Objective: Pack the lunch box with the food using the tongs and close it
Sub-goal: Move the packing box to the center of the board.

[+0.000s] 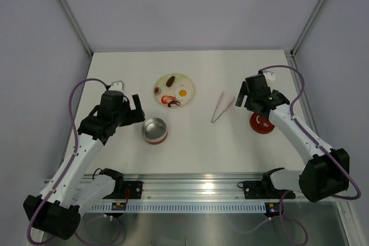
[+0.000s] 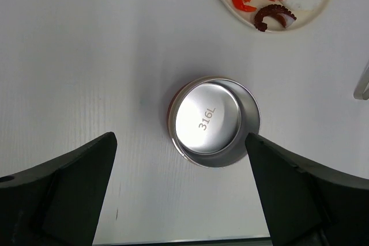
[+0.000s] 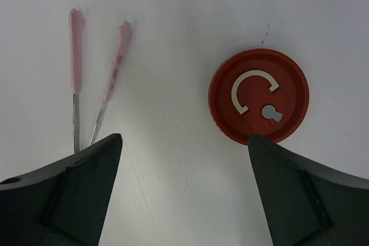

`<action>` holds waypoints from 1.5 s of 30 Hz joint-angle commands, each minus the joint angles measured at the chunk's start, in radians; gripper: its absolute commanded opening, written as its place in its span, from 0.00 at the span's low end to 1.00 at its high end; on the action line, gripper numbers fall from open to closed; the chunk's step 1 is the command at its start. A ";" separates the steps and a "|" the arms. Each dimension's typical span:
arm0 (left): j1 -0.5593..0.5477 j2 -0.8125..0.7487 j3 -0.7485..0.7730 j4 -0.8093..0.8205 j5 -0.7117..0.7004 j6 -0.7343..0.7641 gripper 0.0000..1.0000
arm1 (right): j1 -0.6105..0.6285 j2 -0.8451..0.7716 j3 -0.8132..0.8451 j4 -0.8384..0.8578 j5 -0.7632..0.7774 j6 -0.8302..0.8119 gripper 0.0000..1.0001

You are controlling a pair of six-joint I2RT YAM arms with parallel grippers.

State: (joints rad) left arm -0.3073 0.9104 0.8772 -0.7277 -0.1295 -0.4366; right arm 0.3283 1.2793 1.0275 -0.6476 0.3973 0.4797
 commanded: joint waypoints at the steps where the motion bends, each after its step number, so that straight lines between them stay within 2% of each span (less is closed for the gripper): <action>1: -0.003 -0.013 0.029 0.033 0.030 0.022 0.99 | 0.002 -0.026 -0.017 0.034 -0.017 0.019 0.99; 19: -0.003 0.005 0.029 0.022 0.042 0.024 0.99 | 0.000 0.008 -0.007 -0.007 0.005 0.054 0.99; 32: -0.003 0.096 -0.010 0.047 0.083 0.006 0.99 | 0.046 0.043 0.011 -0.034 -0.006 0.045 1.00; 41: -0.004 0.128 -0.029 0.074 0.123 -0.027 0.99 | 0.256 0.190 0.095 -0.017 0.000 0.069 0.99; 45: -0.003 0.140 -0.058 0.091 0.123 -0.060 0.99 | 0.288 0.245 0.114 0.009 -0.041 0.121 0.99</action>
State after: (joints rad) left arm -0.3073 1.0416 0.8455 -0.6830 -0.0357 -0.4629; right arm 0.6014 1.4982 1.0954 -0.6613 0.3847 0.5426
